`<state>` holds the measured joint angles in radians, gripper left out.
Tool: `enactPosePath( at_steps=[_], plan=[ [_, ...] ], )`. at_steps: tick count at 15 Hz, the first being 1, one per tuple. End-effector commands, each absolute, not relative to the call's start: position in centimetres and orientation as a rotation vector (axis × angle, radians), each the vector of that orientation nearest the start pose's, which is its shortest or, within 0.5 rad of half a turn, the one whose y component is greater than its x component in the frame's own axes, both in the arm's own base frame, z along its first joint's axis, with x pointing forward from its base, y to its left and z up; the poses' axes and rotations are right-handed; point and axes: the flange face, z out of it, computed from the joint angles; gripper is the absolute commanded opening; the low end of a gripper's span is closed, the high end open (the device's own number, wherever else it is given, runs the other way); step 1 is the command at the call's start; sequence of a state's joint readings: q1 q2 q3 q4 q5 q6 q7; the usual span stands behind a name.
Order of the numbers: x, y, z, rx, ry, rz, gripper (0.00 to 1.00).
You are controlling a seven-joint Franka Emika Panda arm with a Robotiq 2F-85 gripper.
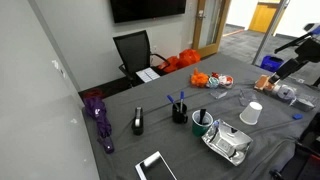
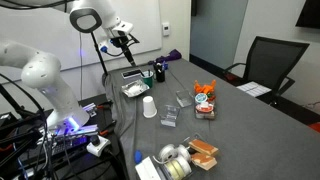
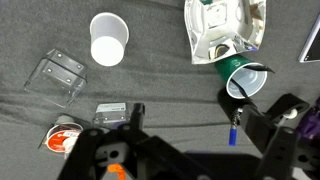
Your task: Stack the trays together
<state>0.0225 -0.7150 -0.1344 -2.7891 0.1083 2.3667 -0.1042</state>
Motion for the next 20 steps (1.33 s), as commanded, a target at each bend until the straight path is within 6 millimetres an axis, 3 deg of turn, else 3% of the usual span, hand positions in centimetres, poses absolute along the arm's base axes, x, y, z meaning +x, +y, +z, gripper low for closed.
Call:
enactPosePath(
  at_steps=[1, 5, 7, 11, 15, 20],
  plan=[
    [34.5, -3.5, 43.4, -2.961, 0.081, -0.445, 1.0],
    [34.9, -3.9, 43.7, -2.965, 0.102, -0.433, 1.0],
    [35.9, -5.5, 44.0, -2.962, 0.159, -0.387, 1.0],
    [38.7, -10.7, 43.3, -2.952, 0.387, -0.267, 1.0],
    [41.9, -15.5, 40.7, -2.894, 0.677, -0.175, 1.0],
    [46.3, -17.8, 35.9, -2.76, 1.025, -0.08, 1.0]
  ],
)
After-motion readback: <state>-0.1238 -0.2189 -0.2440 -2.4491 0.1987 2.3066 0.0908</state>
